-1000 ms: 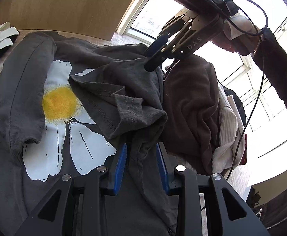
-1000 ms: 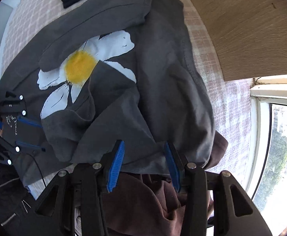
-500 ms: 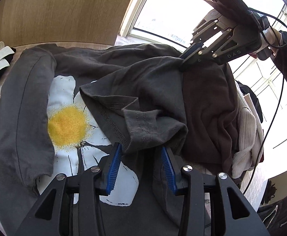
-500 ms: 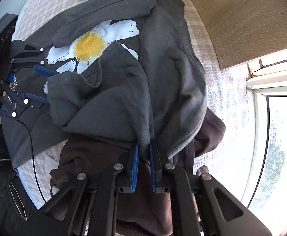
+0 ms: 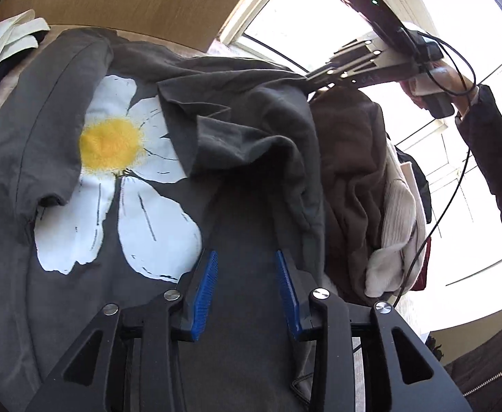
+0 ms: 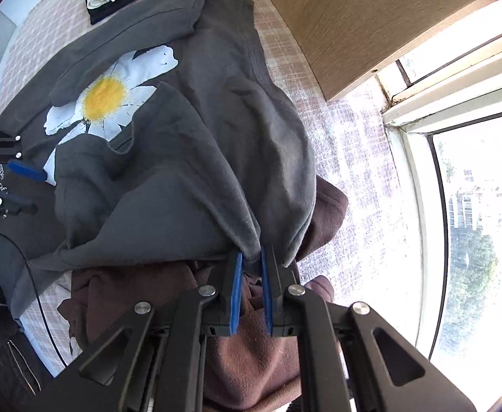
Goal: Fold clothes
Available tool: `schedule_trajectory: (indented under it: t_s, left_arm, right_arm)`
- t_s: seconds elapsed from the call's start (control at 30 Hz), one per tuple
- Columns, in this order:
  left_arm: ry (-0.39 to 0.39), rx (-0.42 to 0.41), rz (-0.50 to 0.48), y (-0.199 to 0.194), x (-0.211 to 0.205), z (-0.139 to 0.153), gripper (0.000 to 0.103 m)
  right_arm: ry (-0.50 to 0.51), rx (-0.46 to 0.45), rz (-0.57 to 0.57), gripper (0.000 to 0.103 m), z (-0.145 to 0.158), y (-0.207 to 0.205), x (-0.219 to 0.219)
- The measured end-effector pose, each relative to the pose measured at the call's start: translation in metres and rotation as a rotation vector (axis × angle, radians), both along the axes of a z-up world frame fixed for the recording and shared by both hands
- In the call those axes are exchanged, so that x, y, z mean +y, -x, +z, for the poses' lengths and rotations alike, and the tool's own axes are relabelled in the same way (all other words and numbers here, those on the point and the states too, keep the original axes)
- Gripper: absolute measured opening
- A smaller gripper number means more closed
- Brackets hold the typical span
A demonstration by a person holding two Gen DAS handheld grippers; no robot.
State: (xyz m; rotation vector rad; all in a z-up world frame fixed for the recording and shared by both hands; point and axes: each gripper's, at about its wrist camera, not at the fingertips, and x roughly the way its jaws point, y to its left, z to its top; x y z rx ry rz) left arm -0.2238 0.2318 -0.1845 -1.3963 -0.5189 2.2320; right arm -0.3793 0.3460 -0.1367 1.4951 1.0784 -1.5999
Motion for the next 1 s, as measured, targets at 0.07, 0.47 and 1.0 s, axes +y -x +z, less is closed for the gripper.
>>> schedule_trajectory:
  t_s: [0.07, 0.47, 1.0]
  left_arm:
    - [-0.017, 0.036, 0.025, 0.011, 0.002, 0.012, 0.04]
    - [0.093, -0.055, 0.044, 0.088, 0.014, -0.014, 0.043]
    - [-0.002, -0.079, 0.097, -0.118, 0.029, 0.018, 0.047]
  right_arm:
    - [0.008, 0.006, -0.001, 0.01, 0.005, 0.0, 0.0]
    - [0.011, 0.044, -0.026, 0.01, 0.024, -0.002, 0.02]
    - [0.147, 0.058, -0.398, 0.015, 0.042, 0.006, 0.039]
